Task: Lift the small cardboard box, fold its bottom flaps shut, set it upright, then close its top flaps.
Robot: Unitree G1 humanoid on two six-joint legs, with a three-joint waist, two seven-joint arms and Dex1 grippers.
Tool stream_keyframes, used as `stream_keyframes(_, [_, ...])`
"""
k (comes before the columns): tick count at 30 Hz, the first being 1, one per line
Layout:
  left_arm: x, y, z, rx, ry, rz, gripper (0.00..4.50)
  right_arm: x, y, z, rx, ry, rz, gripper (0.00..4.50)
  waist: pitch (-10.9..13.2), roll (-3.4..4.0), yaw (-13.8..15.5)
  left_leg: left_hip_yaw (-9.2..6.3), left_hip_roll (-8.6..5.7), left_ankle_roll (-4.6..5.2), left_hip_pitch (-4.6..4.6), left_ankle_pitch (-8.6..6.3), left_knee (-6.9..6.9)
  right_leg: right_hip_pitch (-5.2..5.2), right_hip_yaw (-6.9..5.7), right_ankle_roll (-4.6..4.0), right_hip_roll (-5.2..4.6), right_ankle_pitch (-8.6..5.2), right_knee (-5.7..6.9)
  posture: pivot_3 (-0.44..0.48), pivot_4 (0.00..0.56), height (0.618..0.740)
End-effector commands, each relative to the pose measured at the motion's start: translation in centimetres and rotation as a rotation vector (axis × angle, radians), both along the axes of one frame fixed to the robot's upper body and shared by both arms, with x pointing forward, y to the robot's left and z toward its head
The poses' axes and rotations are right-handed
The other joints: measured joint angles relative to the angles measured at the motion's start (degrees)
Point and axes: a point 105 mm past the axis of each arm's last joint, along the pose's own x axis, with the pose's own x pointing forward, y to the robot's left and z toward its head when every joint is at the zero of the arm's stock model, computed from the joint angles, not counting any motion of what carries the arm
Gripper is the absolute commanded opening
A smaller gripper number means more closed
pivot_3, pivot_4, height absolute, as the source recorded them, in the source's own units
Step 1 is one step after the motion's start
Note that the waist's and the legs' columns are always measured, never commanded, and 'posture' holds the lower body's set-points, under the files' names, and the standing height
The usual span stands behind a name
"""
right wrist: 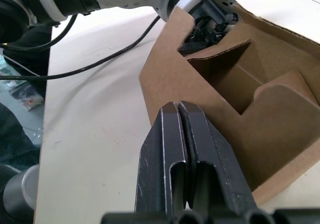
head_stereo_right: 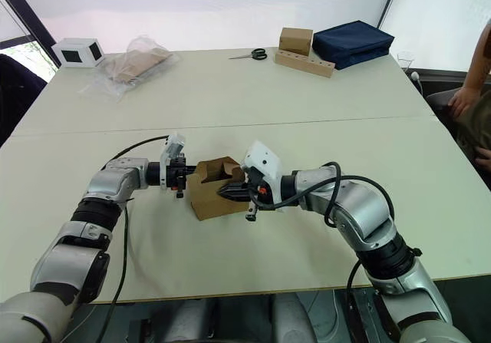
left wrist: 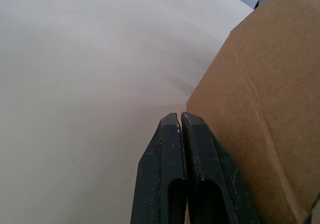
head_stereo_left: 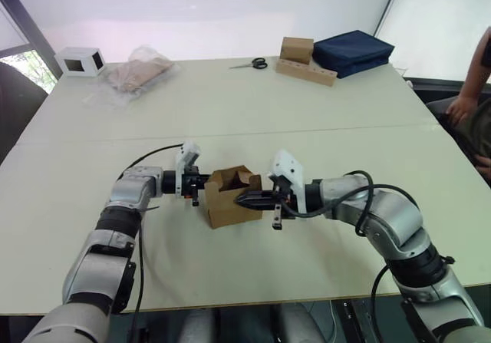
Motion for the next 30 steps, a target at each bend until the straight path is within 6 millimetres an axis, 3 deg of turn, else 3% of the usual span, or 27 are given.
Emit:
stream_keyframes(1, [0.0,-0.3,1.6,-0.036,-0.05,-0.014,0.08,-0.1,0.6,0.6,0.018,-0.028,0.026,0.0,0.0,0.0,0.02,0.0,0.0,0.0,0.0,0.0,0.0,0.0,0.0,0.0,-0.01,0.0,0.0,0.0,0.15,0.74])
stream_keyframes(18, [-0.5,-0.8,1.9,-0.04,-0.059,-0.029,0.08,1.4,0.6,-0.5,0.065,0.096,-0.051,0.0,0.0,0.0,0.02,-0.01,0.0,-0.05,0.0,0.03,0.0,0.0,0.0,0.0,-0.01,0.0,0.01,0.0,0.15,0.74])
stream_keyframes(30, [0.5,-0.2,1.8,-0.033,-0.073,0.047,0.08,0.9,0.5,-0.2,0.121,0.166,-0.057,0.0,0.0,0.0,0.01,0.0,0.0,-0.06,0.0,0.03,0.0,0.0,0.0,0.0,-0.01,0.0,0.01,0.0,0.15,0.74])
